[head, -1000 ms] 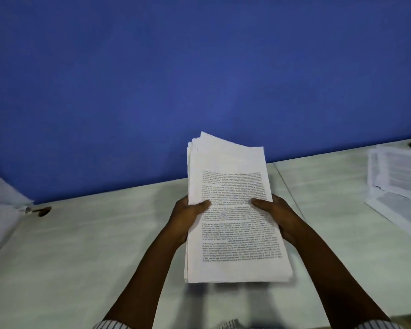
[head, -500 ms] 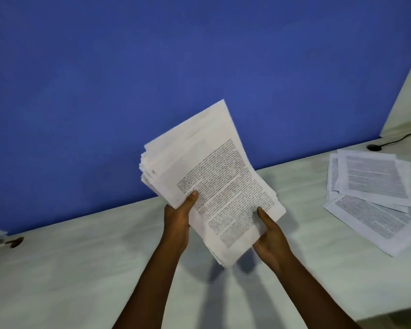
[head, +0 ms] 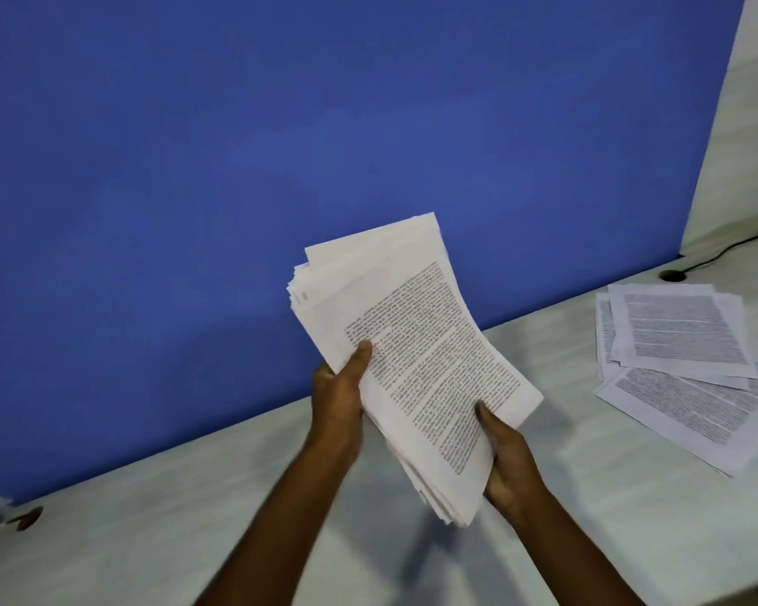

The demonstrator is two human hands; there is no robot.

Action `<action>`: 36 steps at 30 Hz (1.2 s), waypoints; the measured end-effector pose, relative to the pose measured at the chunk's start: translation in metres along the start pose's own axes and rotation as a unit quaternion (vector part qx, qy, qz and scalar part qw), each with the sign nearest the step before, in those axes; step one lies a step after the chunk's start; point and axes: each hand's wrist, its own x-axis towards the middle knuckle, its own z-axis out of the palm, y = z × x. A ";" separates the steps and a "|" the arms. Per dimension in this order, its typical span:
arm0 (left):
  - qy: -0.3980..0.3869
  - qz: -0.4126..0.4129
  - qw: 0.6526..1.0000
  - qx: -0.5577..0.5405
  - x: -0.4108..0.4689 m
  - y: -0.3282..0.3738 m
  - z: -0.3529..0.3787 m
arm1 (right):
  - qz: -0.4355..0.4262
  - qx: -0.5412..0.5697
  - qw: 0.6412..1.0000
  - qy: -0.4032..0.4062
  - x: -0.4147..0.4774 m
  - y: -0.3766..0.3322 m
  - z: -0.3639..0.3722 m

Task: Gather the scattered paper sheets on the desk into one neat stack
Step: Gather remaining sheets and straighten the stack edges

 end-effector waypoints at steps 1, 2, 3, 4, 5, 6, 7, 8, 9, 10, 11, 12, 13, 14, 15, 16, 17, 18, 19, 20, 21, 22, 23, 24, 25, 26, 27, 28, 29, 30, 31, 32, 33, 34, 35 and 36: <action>-0.023 0.000 0.999 0.029 0.009 0.011 -0.002 | -0.004 -0.007 1.000 0.004 0.002 -0.005 -0.001; -0.046 -0.002 0.997 0.060 0.019 0.024 -0.004 | -0.008 -0.015 1.000 0.007 0.002 -0.009 -0.003; -0.059 0.001 0.995 0.081 0.034 0.041 -0.007 | -0.011 -0.021 1.000 0.009 0.002 -0.013 -0.005; -0.062 0.010 0.993 0.095 0.049 0.061 -0.008 | -0.012 -0.025 1.000 0.008 0.001 -0.014 -0.006; -0.054 0.028 0.991 0.122 0.065 0.083 -0.009 | -0.013 -0.023 1.000 0.008 0.000 -0.014 -0.008; -0.042 0.044 0.985 0.163 0.080 0.104 -0.009 | -0.013 -0.018 1.000 0.004 -0.002 -0.013 -0.009; -0.037 0.053 0.975 0.215 0.094 0.125 -0.007 | -0.012 -0.014 1.000 0.006 -0.003 -0.012 -0.010; -0.049 0.047 0.960 0.273 0.105 0.142 -0.003 | -0.011 -0.011 1.000 0.006 -0.004 -0.010 -0.010; -0.076 0.031 0.936 0.341 0.112 0.154 0.002 | -0.011 -0.006 1.000 0.008 -0.004 -0.008 -0.010; -0.113 0.003 0.905 0.411 0.115 0.163 0.011 | -0.010 -0.004 1.000 0.007 -0.005 -0.006 -0.010; -0.153 -0.028 0.864 0.479 0.116 0.166 0.018 | -0.010 -0.001 1.000 0.006 -0.005 -0.004 -0.008; -0.198 -0.057 0.815 0.541 0.112 0.167 0.029 | -0.011 0.006 1.000 0.006 -0.006 -0.002 -0.006; -0.233 -0.074 0.763 0.598 0.109 0.164 0.038 | -0.011 0.013 1.000 0.006 -0.005 -0.002 -0.004; -0.253 -0.080 0.718 0.643 0.107 0.161 0.046 | -0.012 0.015 1.000 0.012 -0.004 -0.002 -0.003; -0.262 -0.080 0.688 0.673 0.105 0.159 0.052 | -0.015 0.016 1.000 0.023 -0.003 -0.003 -0.003; -0.272 -0.089 0.678 0.677 0.104 0.157 0.058 | -0.021 0.018 0.999 0.033 -0.003 -0.005 -0.005; -0.288 -0.103 0.686 0.660 0.104 0.159 0.060 | -0.028 0.026 0.999 0.036 -0.002 -0.007 -0.009; -0.305 -0.113 0.706 0.629 0.104 0.162 0.060 | -0.035 0.027 0.998 0.034 -0.002 -0.008 -0.012; -0.316 -0.119 0.728 0.597 0.104 0.164 0.060 | -0.049 0.024 0.998 0.030 -0.002 -0.010 -0.015; -0.317 -0.118 0.745 0.575 0.105 0.163 0.059 | -0.062 0.024 0.998 0.019 -0.002 -0.011 -0.015; -0.315 -0.113 0.750 0.571 0.105 0.160 0.058 | -0.069 0.022 0.997 0.012 -0.001 -0.012 -0.014; -0.320 -0.111 0.743 0.577 0.104 0.155 0.058 | -0.076 0.019 0.997 0.022 0.000 -0.013 -0.013; -0.333 -0.118 0.728 0.588 0.102 0.149 0.058 | -0.084 0.022 0.996 0.032 0.001 -0.013 -0.012; -0.346 -0.130 0.718 0.590 0.101 0.143 0.057 | -0.089 0.031 0.995 0.035 0.002 -0.012 -0.012; -0.357 -0.140 0.718 0.580 0.099 0.140 0.055 | -0.089 0.034 0.994 0.048 0.003 -0.012 -0.013; -0.363 -0.148 0.732 0.558 0.099 0.139 0.052 | -0.091 0.036 0.993 0.062 0.004 -0.011 -0.014; -0.362 -0.152 0.750 0.532 0.099 0.140 0.049 | -0.090 0.039 0.993 0.067 0.006 -0.010 -0.016; -0.355 -0.154 0.772 0.505 0.099 0.140 0.047 | -0.086 0.037 0.994 0.064 0.007 -0.009 -0.015; -0.345 -0.157 0.787 0.486 0.100 0.139 0.045 | -0.085 0.033 0.994 0.057 0.008 -0.008 -0.015; -0.338 -0.168 0.793 0.477 0.099 0.137 0.044 | -0.087 0.030 0.995 0.049 0.009 -0.008 -0.014; -0.338 -0.181 0.788 0.482 0.098 0.133 0.043 | -0.086 0.030 0.995 0.043 0.009 -0.009 -0.013; -0.345 -0.187 0.775 0.496 0.097 0.130 0.041 | -0.077 0.029 0.996 0.042 0.010 -0.009 -0.012; -0.357 -0.185 0.759 0.511 0.095 0.129 0.039 | -0.068 0.024 0.996 0.043 0.011 -0.008 -0.013; -0.367 -0.180 0.752 0.517 0.093 0.129 0.037 | -0.062 0.015 0.997 0.046 0.011 -0.007 -0.013; -0.365 -0.172 0.760 0.509 0.094 0.131 0.032 | -0.062 0.002 0.997 0.053 0.012 -0.004 -0.013; -0.353 -0.166 0.784 0.482 0.094 0.133 0.026 | -0.061 -0.016 0.996 0.057 0.013 -0.002 -0.010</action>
